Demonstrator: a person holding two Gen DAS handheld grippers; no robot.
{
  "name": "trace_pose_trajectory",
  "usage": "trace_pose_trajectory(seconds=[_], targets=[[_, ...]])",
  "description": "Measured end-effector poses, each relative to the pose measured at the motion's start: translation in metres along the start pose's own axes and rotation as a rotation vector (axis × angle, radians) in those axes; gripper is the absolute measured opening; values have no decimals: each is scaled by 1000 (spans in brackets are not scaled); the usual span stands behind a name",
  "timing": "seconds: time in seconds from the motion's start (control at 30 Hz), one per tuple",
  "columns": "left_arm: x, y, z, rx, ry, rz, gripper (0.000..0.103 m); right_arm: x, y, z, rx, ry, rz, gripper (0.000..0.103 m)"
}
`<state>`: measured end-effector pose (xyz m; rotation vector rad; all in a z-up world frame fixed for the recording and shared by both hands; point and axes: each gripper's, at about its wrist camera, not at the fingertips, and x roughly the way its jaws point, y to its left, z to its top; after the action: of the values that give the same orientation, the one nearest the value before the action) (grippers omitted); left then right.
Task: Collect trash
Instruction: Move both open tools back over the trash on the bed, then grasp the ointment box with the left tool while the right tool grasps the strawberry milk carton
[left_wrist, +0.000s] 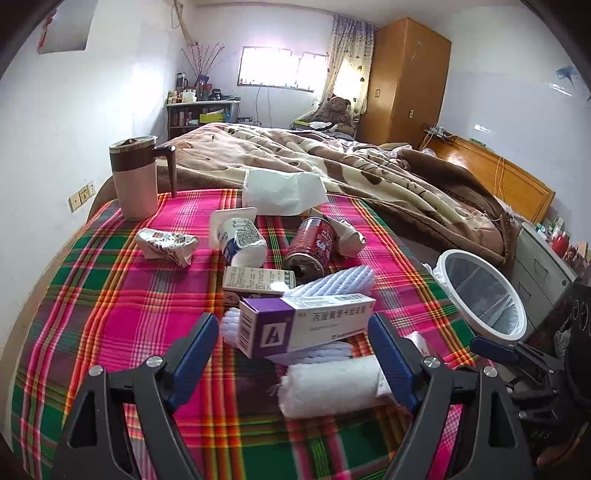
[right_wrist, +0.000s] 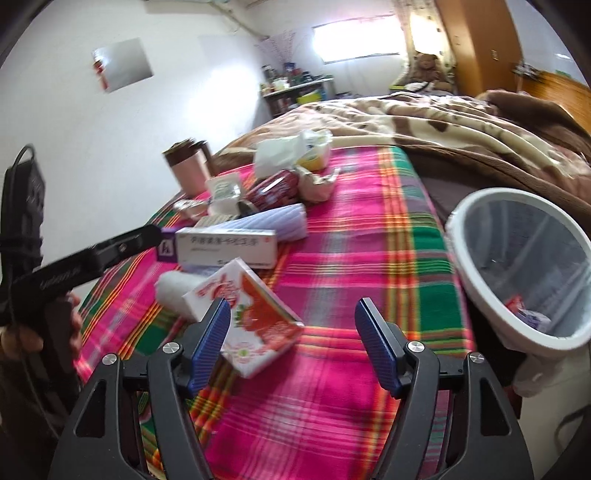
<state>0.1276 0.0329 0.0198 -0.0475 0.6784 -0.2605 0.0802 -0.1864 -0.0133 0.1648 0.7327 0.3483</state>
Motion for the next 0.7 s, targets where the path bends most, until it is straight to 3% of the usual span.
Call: trace_pose_trajectory(seconds=[0.27, 0.37, 0.7], targets=[[23, 12, 10, 27, 54, -39, 87, 16, 14, -2, -59, 46, 67, 73], [33, 14, 12, 31, 78, -41, 87, 21, 16, -2, -58, 56, 68, 78], [55, 10, 18, 59, 122, -72, 87, 24, 21, -4, -79, 118, 85, 78]])
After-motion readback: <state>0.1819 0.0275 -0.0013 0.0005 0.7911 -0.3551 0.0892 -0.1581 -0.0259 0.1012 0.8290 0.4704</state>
